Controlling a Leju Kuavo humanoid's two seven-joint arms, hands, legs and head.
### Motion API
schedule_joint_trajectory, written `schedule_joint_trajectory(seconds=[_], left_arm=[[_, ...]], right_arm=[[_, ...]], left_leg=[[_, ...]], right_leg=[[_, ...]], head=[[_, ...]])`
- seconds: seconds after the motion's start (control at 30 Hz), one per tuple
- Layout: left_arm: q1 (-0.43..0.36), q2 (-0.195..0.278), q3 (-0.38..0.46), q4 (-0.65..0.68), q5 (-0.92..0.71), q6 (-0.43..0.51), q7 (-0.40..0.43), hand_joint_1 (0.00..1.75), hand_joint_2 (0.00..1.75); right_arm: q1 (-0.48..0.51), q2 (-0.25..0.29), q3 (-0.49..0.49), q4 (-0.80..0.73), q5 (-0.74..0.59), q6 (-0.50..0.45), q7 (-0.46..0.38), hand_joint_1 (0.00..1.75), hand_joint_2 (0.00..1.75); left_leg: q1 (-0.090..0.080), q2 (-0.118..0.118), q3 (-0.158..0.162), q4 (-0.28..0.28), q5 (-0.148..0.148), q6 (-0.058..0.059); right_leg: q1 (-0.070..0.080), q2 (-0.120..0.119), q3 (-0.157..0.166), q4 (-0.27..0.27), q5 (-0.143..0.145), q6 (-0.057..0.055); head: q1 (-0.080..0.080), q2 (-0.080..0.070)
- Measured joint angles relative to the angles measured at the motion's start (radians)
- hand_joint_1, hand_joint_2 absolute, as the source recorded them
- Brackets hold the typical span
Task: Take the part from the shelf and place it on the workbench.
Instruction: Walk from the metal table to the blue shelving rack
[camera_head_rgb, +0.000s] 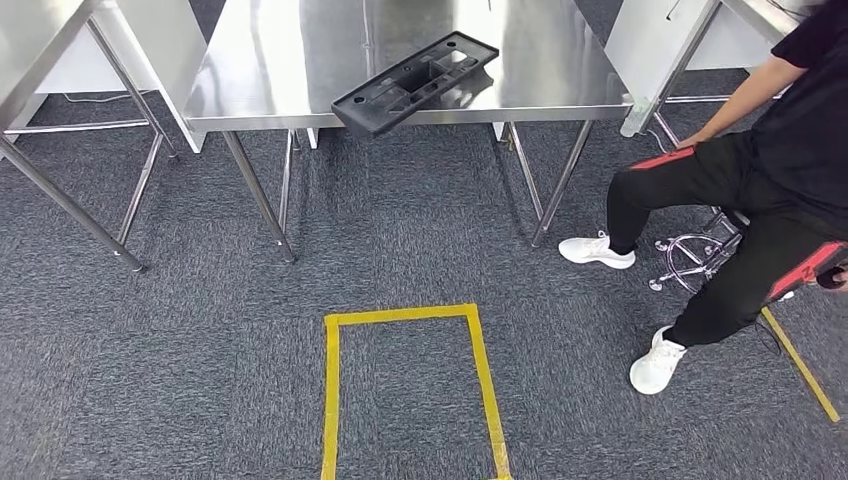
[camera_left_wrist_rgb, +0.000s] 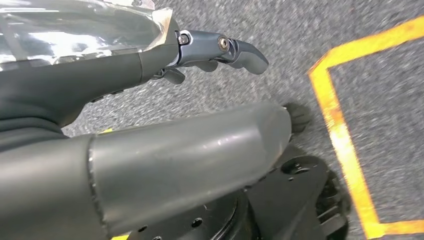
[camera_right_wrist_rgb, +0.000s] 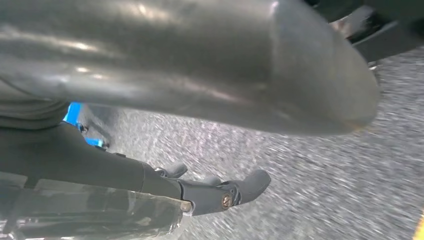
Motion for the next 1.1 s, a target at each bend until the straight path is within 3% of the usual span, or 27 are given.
schedule_joint_trajectory(seconds=[0.07,0.1,0.17,0.2,0.23,0.3,0.33,0.37,0.43,0.5,0.57,0.6,0.67,0.73,0.8,0.87,0.9,0.93,1.0,1.07,1.1], left_arm=[[-0.001,0.0,0.0,0.0,0.0,0.0,0.0,0.0,0.0],[-0.001,0.0,0.0,0.0,0.0,0.0,0.001,0.0,0.0],[0.0,0.002,0.0,0.0,-0.001,0.0,0.002,0.0,0.0],[0.002,0.003,0.0,0.0,-0.001,0.0,0.002,0.0,0.0],[0.003,0.003,0.0,0.001,-0.002,0.0,0.003,0.0,0.0],[0.004,0.002,0.0,0.001,-0.003,-0.003,0.004,0.0,0.0],[0.005,0.002,0.0,0.001,-0.003,-0.004,0.004,0.0,0.0],[0.005,0.002,0.0,0.001,-0.003,-0.005,0.004,0.0,0.0],[0.004,0.002,0.0,0.001,-0.003,-0.004,0.004,0.0,0.0],[0.002,0.001,0.0,0.001,-0.006,-0.004,0.004,0.0,0.0],[-0.003,0.001,-0.002,0.0,-0.016,-0.004,0.005,0.0,0.0],[-0.005,0.001,-0.002,0.0,-0.02,-0.004,0.005,0.0,0.0],[-0.006,0.0,-0.004,0.0,-0.022,-0.004,0.006,0.0,0.0],[-0.005,-0.003,-0.004,0.0,-0.022,-0.003,0.008,0.0,0.0],[-0.005,-0.006,-0.004,0.0,-0.022,-0.001,0.008,0.0,0.0],[-0.004,-0.007,-0.004,0.0,-0.022,0.0,0.01,0.0,0.0],[-0.004,-0.008,-0.004,0.0,-0.022,0.0,0.01,0.0,0.0],[-0.003,-0.01,-0.004,0.0,-0.022,0.0,0.011,0.0,0.0],[-0.002,-0.013,-0.004,0.0,-0.022,0.0,0.012,0.0,0.0],[-0.003,-0.014,-0.004,0.0,-0.023,0.0,0.014,0.0,0.0],[-0.003,-0.013,-0.004,-0.001,-0.024,0.0,0.014,0.0,0.0]], right_arm=[[-0.002,0.0,0.0,0.0,0.0,0.0,0.0,0.0,0.0],[-0.002,0.001,0.0,0.0,0.0,0.0,0.0,0.0,0.0],[-0.001,0.003,0.0,0.002,0.002,0.001,0.0,0.0,0.0],[-0.001,0.005,0.0,0.003,0.003,0.001,0.0,0.0,0.0],[0.0,0.005,0.0,0.003,0.004,0.002,0.001,0.0,0.0],[0.0,0.005,0.0,0.004,0.005,0.003,0.001,0.0,0.0],[0.0,0.006,0.0,0.004,0.005,0.003,0.002,0.0,0.0],[0.0,0.006,0.0,0.005,0.005,0.003,0.002,0.0,0.0],[0.0,0.006,0.0,0.004,0.005,0.003,0.002,0.0,0.0],[0.0,0.006,0.0,0.004,0.005,0.003,0.002,0.0,0.0],[0.0,0.007,0.0,0.004,0.006,0.002,0.001,0.0,0.0],[0.0,0.008,0.0,0.004,0.008,0.002,0.001,0.0,0.0],[0.0,0.009,0.0,0.004,0.01,0.0,0.0,0.0,0.0],[0.001,0.009,-0.001,0.004,0.013,-0.002,0.001,0.0,0.0],[0.004,0.01,-0.001,0.004,0.016,-0.003,0.002,0.0,0.0],[0.006,0.011,-0.001,0.005,0.017,-0.002,0.004,0.0,0.0],[0.007,0.011,-0.001,0.005,0.017,-0.002,0.006,0.0,0.0],[0.007,0.01,-0.001,0.005,0.018,-0.001,0.008,0.0,0.0],[0.006,0.009,-0.002,0.005,0.018,0.0,0.009,0.0,0.0],[0.003,0.009,-0.003,0.005,0.018,0.002,0.01,0.0,0.0],[0.002,0.009,-0.004,0.005,0.018,0.002,0.011,0.0,0.0]], left_leg=[[-0.004,0.0,-0.017,0.003,0.026,-0.012],[-0.005,0.0,-0.02,0.002,0.039,-0.016],[-0.002,0.0,-0.024,-0.001,0.056,-0.027],[0.001,-0.001,-0.031,0.009,0.036,-0.032],[0.004,-0.002,-0.04,0.034,-0.005,-0.036],[0.008,-0.005,-0.062,0.144,-0.13,-0.041],[0.009,-0.006,-0.069,0.211,-0.174,-0.044],[0.01,-0.007,-0.07,0.271,-0.19,-0.046],[0.012,-0.008,-0.039,0.314,-0.154,-0.047],[0.015,-0.009,0.055,0.229,-0.115,-0.043],[0.013,-0.012,0.167,0.081,-0.144,-0.037],[0.009,-0.013,0.198,0.031,-0.165,-0.032],[0.003,-0.011,0.201,-0.005,-0.172,-0.02],[0.002,-0.007,0.182,-0.011,-0.151,-0.001],[0.0,-0.001,0.159,-0.014,-0.13,0.011],[-0.001,0.007,0.135,-0.012,-0.112,0.013],[-0.002,0.013,0.125,-0.012,-0.104,0.012],[-0.002,0.019,0.117,-0.011,-0.097,0.01],[-0.002,0.034,0.11,-0.01,-0.087,0.003],[-0.006,0.051,0.109,-0.006,-0.081,-0.007],[-0.008,0.059,0.11,-0.005,-0.078,-0.012]], right_leg=[[0.002,0.003,0.107,-0.164,-0.019,-0.011],[0.005,0.004,0.134,-0.212,-0.032,-0.019],[0.003,0.004,0.125,-0.22,-0.028,-0.036],[0.0,0.002,0.113,-0.215,-0.019,-0.048],[-0.003,-0.002,0.1,-0.213,-0.006,-0.061],[-0.001,-0.008,0.07,-0.21,0.022,-0.08],[0.003,-0.009,0.053,-0.208,0.036,-0.083],[0.005,-0.01,0.034,-0.204,0.049,-0.084],[0.008,-0.011,-0.005,-0.19,0.07,-0.079],[0.008,-0.01,-0.044,-0.169,0.086,-0.071],[0.011,-0.01,-0.071,-0.149,0.096,-0.06],[0.012,-0.011,-0.079,-0.145,0.104,-0.053],[0.012,-0.012,-0.091,-0.143,0.12,-0.037],[0.01,-0.009,-0.112,-0.117,0.105,-0.033],[0.007,-0.004,-0.156,-0.013,0.037,-0.044],[0.006,-0.002,-0.192,0.109,-0.026,-0.046],[0.005,-0.001,-0.187,0.13,-0.037,-0.041],[0.005,-0.002,-0.16,0.109,-0.033,-0.033],[0.001,-0.019,-0.056,-0.034,0.001,-0.016],[0.005,-0.039,0.019,-0.162,0.026,-0.018],[0.008,-0.043,0.029,-0.187,0.03,-0.024]], head=[[0.0,0.0],[-0.001,0.0],[-0.007,0.0],[-0.009,0.0],[-0.012,0.0],[-0.015,0.0],[-0.015,0.0],[-0.016,0.0],[-0.016,0.0],[-0.017,0.0],[-0.016,0.0],[-0.015,0.0],[-0.014,0.0],[-0.013,0.0],[-0.01,0.0],[-0.007,0.0],[-0.006,0.0],[-0.005,0.0],[-0.005,0.0],[-0.004,0.0],[-0.004,0.0]])
